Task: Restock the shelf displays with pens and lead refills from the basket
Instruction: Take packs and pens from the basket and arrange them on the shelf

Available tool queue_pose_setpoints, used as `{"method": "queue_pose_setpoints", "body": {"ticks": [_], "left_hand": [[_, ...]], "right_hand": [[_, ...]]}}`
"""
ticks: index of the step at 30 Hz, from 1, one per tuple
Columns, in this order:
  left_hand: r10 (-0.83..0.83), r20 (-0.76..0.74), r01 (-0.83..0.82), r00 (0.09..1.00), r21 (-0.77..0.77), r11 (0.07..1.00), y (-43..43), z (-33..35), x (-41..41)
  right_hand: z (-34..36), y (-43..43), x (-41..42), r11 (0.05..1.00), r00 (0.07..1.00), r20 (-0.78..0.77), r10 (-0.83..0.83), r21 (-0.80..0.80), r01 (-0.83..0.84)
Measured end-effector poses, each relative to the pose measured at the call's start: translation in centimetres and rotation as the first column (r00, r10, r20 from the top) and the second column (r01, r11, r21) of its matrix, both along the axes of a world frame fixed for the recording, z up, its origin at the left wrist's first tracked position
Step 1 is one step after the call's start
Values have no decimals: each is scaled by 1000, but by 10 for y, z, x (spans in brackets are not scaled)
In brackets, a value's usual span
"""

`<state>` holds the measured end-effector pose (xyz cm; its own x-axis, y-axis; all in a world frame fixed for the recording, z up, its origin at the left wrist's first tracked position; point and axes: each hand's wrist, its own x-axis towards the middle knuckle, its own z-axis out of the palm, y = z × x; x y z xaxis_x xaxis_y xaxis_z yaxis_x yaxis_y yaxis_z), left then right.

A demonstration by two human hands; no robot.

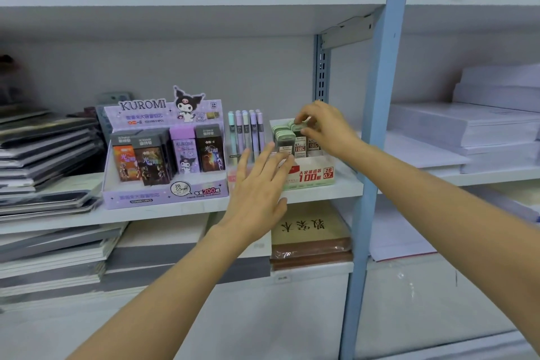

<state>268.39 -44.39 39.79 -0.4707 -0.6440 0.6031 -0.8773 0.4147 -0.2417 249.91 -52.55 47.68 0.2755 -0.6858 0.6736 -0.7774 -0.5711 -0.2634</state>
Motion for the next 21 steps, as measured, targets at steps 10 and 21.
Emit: {"method": "queue_pose_setpoints", "body": {"ticks": [10,21], "left_hand": [[-176,-170,167,970,-67,984,27,-32,22],[204,-379,16,903,503,864,86,-285,90]], "right_hand": [[-47,68,20,945,970,135,204,-286,-159],[-333,110,86,688,932,57,357,659,-304]]}}
